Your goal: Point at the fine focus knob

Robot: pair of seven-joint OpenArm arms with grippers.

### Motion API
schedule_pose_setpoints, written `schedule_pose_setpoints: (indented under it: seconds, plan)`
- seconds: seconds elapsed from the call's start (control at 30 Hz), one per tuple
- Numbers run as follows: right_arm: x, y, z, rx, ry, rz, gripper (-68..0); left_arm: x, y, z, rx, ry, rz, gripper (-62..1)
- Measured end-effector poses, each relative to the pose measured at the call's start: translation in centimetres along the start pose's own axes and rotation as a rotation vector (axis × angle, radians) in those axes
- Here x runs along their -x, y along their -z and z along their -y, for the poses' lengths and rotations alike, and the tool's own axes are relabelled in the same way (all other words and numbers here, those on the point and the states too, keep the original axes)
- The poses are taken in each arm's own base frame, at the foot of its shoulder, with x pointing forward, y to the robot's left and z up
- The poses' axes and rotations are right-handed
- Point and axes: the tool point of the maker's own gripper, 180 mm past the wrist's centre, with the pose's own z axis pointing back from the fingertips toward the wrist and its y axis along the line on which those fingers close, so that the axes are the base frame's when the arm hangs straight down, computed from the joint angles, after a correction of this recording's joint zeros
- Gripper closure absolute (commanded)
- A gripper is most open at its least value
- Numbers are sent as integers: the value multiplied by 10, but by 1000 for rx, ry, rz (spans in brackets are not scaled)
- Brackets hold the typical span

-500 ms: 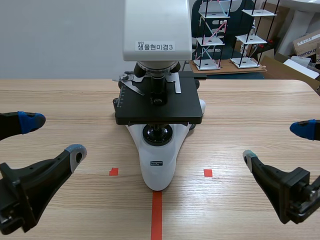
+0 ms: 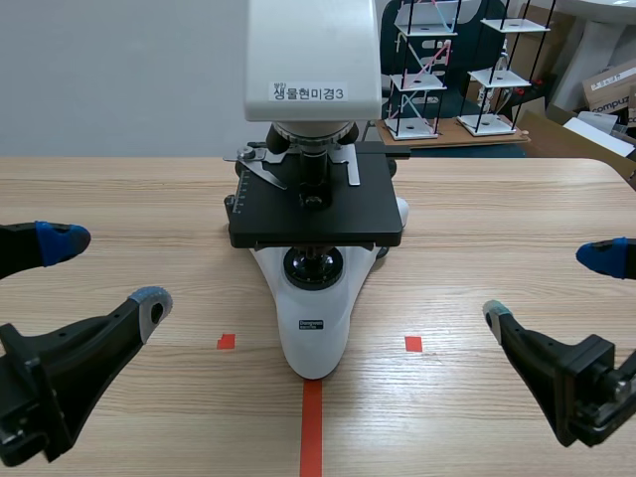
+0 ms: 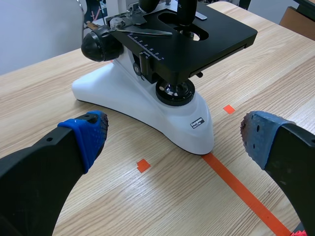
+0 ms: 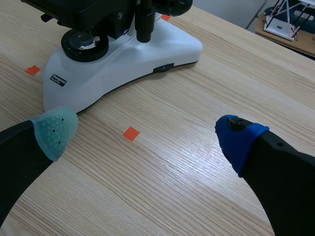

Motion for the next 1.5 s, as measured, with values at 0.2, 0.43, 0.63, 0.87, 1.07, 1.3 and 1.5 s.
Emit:
schedule_pose_setpoints:
  seconds: [0.2,0.43,0.63,0.87,1.07,1.3,1.5]
  plan:
    - [0,0,0,0,0,0,-617,0,0,0,0,0,0,-566]
    - [0,0,0,0,0,0,-617,0,0,0,0,0,0,-566]
    - [0,0,0,0,0,0,-617,0,0,0,0,0,0,-566]
    - [0,0,1,8,-2,-1,-527,0,0,0,0,0,0,-566]
    - [10,0,8,41,-88,-59,-116,0,0,0,0,0,0,-566]
    - [18,5,46,181,-118,-75,2,0,0,0,0,0,0,-566]
    - [32,12,82,255,-106,-29,2,0,0,0,0,0,0,-566]
